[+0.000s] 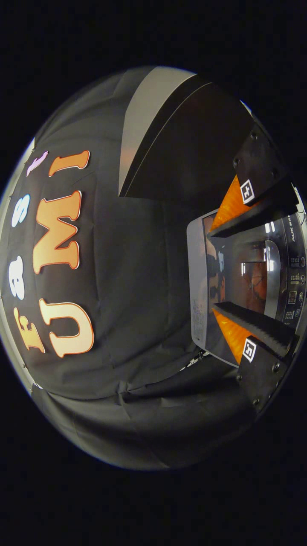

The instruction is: Put the clothes into the washing machine and then close the washing machine lid.

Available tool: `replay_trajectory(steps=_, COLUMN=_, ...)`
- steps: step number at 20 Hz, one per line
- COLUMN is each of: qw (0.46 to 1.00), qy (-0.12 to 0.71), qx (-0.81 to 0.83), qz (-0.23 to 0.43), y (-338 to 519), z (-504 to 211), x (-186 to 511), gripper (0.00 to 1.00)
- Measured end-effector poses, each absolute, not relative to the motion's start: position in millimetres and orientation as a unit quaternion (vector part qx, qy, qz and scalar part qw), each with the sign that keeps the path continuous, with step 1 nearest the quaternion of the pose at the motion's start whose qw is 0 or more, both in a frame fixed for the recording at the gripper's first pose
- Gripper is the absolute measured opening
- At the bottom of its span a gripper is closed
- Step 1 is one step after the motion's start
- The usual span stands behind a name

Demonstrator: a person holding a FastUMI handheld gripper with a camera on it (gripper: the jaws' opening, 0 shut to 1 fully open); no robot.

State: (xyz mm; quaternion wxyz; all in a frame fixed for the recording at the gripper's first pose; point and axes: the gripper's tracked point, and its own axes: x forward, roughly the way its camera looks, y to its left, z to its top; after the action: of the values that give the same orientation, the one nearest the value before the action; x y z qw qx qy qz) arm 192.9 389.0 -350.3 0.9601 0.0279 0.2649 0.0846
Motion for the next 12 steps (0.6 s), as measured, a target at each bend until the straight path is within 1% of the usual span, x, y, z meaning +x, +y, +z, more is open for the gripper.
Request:
replay_trajectory(steps=6, qw=0.967, qy=0.235, qx=0.033, qz=0.094, y=400.6, z=-316.5, x=196.5, gripper=0.98)
replay_trajectory(steps=12, qw=0.98, qy=0.161, qx=0.043, qz=0.106, y=404.8, z=-234.0, x=188.1, gripper=0.98)
